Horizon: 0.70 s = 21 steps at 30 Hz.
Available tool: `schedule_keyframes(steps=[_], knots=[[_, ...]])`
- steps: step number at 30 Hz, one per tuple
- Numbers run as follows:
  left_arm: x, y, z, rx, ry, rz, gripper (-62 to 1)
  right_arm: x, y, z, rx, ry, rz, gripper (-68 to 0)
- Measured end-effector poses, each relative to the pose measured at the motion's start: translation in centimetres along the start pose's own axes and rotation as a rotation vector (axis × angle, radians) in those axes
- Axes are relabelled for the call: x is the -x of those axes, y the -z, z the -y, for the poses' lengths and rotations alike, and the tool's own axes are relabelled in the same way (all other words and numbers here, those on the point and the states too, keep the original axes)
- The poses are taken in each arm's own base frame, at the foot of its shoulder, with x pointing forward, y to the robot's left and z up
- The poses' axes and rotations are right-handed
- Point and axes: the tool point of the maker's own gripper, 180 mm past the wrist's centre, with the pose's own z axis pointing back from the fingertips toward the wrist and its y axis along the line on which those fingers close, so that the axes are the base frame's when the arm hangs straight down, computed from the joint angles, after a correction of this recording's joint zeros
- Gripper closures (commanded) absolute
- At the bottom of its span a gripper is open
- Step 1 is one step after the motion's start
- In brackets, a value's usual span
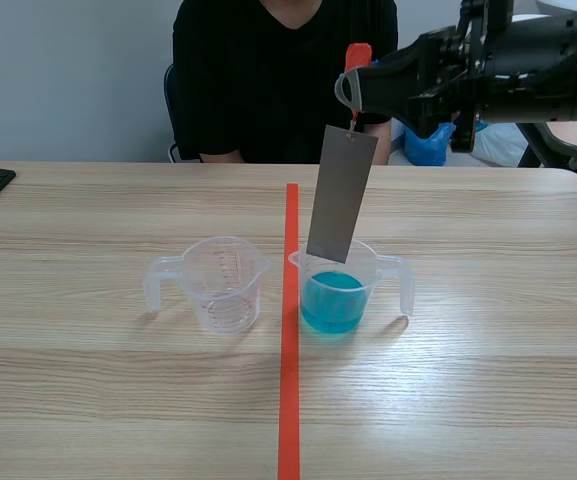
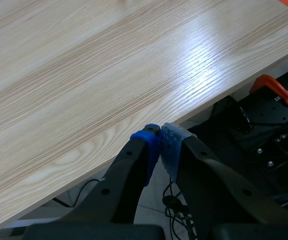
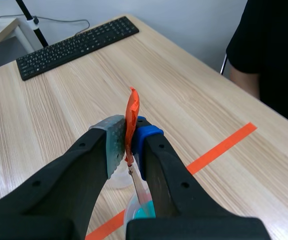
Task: Do the redox reaction experiment.
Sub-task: 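Lower the plate into the blue solution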
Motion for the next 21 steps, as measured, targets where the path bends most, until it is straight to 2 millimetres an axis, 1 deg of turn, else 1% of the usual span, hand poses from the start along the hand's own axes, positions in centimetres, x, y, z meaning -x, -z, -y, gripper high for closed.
schedule_keyframes(steps=[6,11,14,17,21], knots=[[0.0,0.3,0.3,0.023,-0.026,0.001,-4.0,2.0,0.7,0.0,-0.029,0.047,-0.022,-1.7],[-0.2,0.6,0.2,0.022,-0.027,0.012,-4.0,3.6,1.2,0.5,-0.023,0.112,-0.032,-1.7],[-0.2,0.6,0.2,0.023,-0.027,0.012,-4.0,4.5,1.3,1.1,-0.005,0.145,-0.03,-1.7],[-0.2,0.6,0.2,0.022,-0.027,0.012,-4.0,5.5,1.3,1.7,0.013,0.157,-0.04,-1.7],[-0.2,0.6,0.2,0.022,-0.027,0.012,-4.0,6.3,1.5,2.0,0.032,0.138,-0.051,-1.7]])
